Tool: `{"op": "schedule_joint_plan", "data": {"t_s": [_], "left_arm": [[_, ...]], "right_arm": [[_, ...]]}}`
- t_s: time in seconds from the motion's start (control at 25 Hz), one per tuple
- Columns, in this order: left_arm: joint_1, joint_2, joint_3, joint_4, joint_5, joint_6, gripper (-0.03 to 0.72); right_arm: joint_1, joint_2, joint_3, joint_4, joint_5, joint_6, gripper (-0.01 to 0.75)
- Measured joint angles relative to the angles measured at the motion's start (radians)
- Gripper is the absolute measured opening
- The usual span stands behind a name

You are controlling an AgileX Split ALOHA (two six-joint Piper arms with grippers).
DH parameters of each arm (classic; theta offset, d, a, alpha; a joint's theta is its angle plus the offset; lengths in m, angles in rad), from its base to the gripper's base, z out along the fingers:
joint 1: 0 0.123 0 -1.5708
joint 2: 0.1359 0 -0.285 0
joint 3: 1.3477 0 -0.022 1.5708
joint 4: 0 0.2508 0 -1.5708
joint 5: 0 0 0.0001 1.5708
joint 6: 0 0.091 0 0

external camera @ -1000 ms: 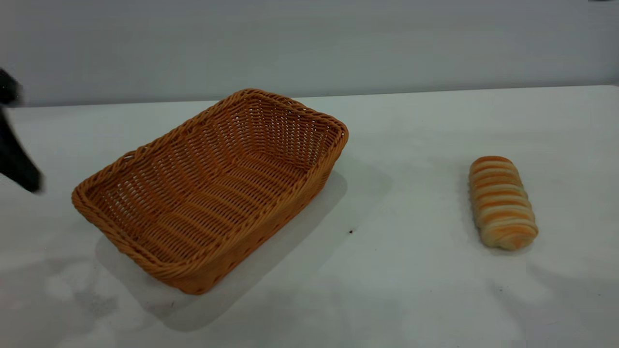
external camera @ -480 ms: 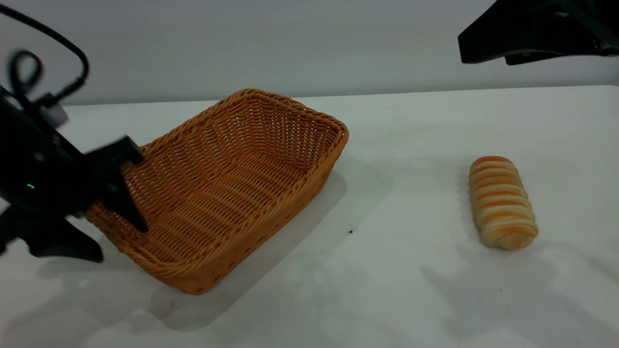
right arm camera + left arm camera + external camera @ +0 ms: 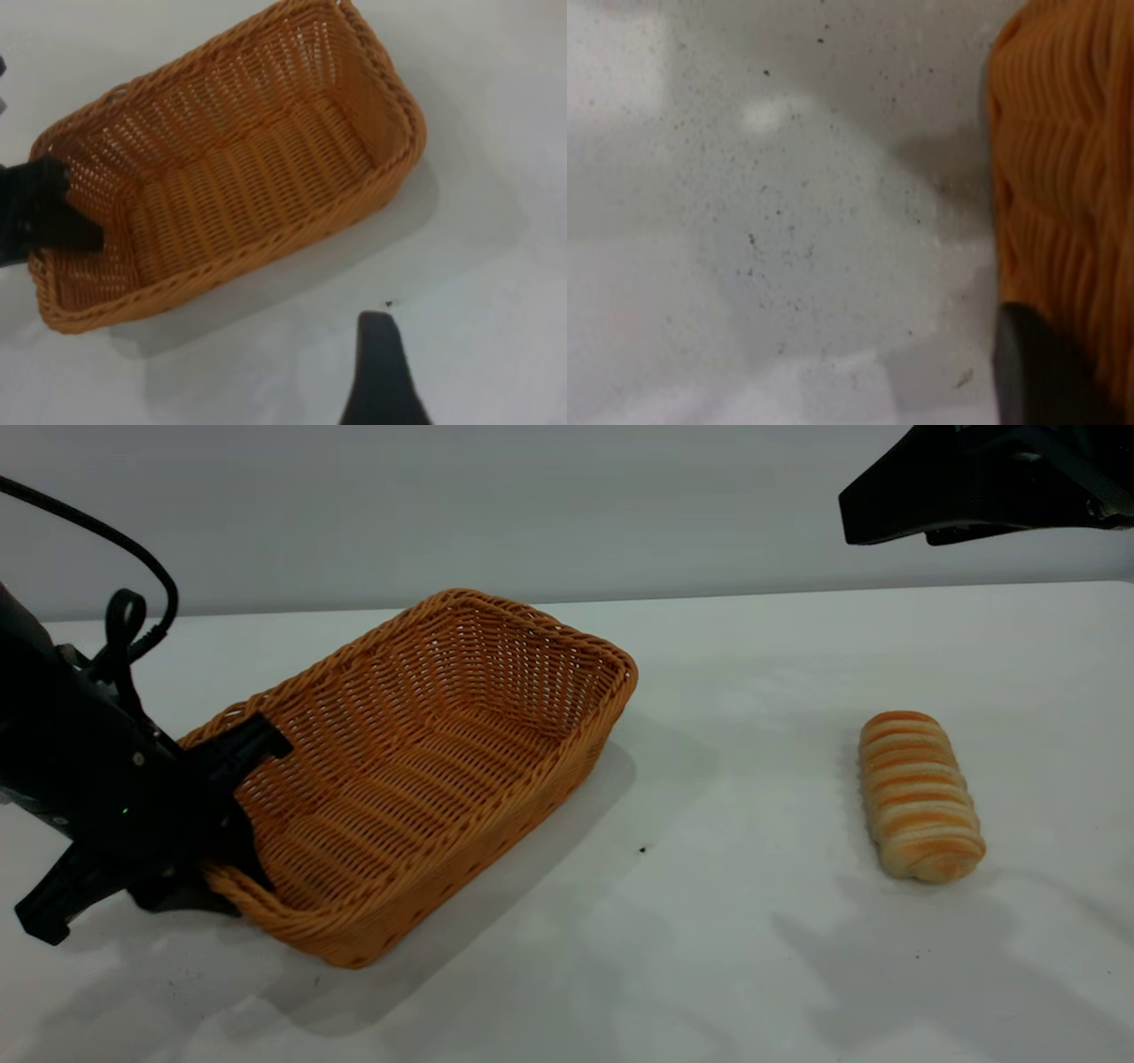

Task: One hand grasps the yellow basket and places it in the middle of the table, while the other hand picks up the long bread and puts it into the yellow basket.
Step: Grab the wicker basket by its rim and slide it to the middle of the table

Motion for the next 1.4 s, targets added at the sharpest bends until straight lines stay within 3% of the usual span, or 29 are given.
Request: {"op": "schedule_joint_plan", "data": {"t_s": [0.04,0.32,0.56,0.8,0.96,1.16,1.28,1.4], "left_arm": [[0.000,0.000,-0.001,-0.009,0.000,-0.022,0.102],[0.000,-0.025,-0.068,0.051,0.061,0.039,0.099],[0.023,-0.021,-0.328,0.224,0.366,0.290,0.099],[0.023,0.134,-0.603,0.391,0.583,0.332,0.099],[0.023,0.247,-0.706,0.423,0.621,0.325,0.099],[0.023,0.315,-0.734,0.421,0.615,0.306,0.099],[0.023,0.323,-0.735,0.421,0.616,0.315,0.148],[0.023,0.322,-0.741,0.431,0.638,0.319,0.323]], "right_arm": [[0.000,0.000,0.000,0.000,0.000,0.000,0.576],[0.000,0.000,0.000,-0.036,0.001,0.035,0.576],[-0.002,0.031,-0.007,-0.186,-0.021,0.164,0.576],[-0.085,0.157,-0.066,-0.205,-0.040,0.199,0.576],[-0.146,0.296,-0.138,-0.206,-0.056,0.199,0.576],[-0.151,0.508,-0.241,-0.205,-0.139,0.197,0.576],[-0.151,0.631,-0.296,-0.204,-0.169,0.197,0.576],[-0.151,0.740,-0.351,-0.203,-0.190,0.197,0.576]]}}
